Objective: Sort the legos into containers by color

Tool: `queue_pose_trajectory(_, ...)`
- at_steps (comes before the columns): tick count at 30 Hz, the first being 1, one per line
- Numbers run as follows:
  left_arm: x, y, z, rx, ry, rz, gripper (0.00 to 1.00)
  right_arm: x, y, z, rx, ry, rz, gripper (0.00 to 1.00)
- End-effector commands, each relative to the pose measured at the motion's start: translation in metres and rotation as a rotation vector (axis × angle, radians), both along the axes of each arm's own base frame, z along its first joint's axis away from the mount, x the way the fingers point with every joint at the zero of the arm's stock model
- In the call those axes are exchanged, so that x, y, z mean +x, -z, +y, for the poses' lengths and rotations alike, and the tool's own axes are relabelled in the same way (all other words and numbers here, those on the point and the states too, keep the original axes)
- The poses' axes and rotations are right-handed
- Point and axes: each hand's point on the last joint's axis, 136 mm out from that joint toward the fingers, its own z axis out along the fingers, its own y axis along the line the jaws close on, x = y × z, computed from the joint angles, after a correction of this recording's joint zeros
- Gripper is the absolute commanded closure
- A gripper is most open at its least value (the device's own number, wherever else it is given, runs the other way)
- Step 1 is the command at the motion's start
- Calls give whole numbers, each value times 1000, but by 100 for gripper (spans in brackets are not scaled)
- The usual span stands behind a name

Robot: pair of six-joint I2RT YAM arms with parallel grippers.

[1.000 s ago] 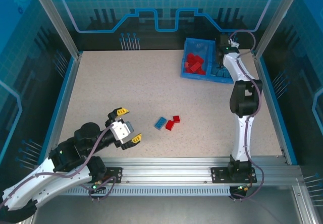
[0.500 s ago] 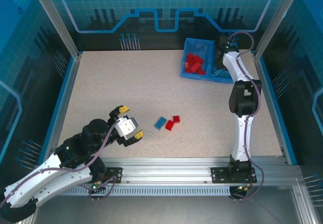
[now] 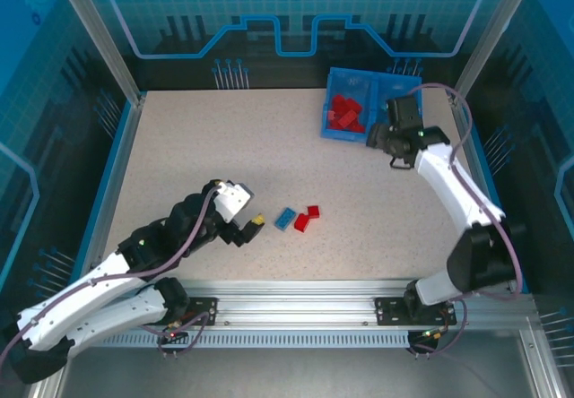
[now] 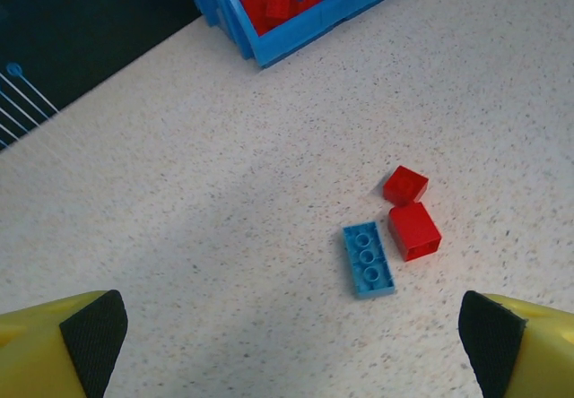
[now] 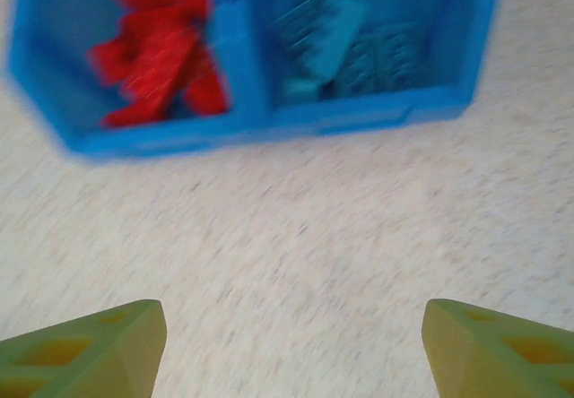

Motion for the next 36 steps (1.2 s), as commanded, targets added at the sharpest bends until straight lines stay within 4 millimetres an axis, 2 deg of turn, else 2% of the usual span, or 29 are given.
queue_pose_trajectory(1,4,-4,-14,-157,-50,92,1,-34,-5,56,98,-295,-32,21)
queue_pose_trajectory(3,6,1,-22,-183,-41,115,1,-62,0,82,121,-433,-12,19)
queue_pose_trajectory(6,9,9,-35,-244,-40,157,1,-92,16,97,109,-514,72,18)
queue_pose_trajectory(8,11,15,-50,-303,-28,218,1,-106,25,106,127,-540,114,18)
queue_pose_trajectory(11,20,37,-69,-343,-105,351,1,-120,37,114,174,-554,162,17)
queue_pose_trajectory(15,18,73,-106,-270,-140,493,4,-123,51,94,123,-452,200,14)
queue_pose_trajectory(18,20,101,-120,-181,-197,551,9,-125,58,82,123,-404,226,12)
queue_pose_trajectory(20,23,117,-125,-129,-228,577,15,-126,59,80,136,-400,227,11)
queue_pose_trajectory(26,33,148,-138,6,-236,588,31,-126,55,77,145,-391,213,11)
queue_pose_trajectory(36,50,190,-134,165,-339,532,37,-126,54,73,151,-378,212,10)
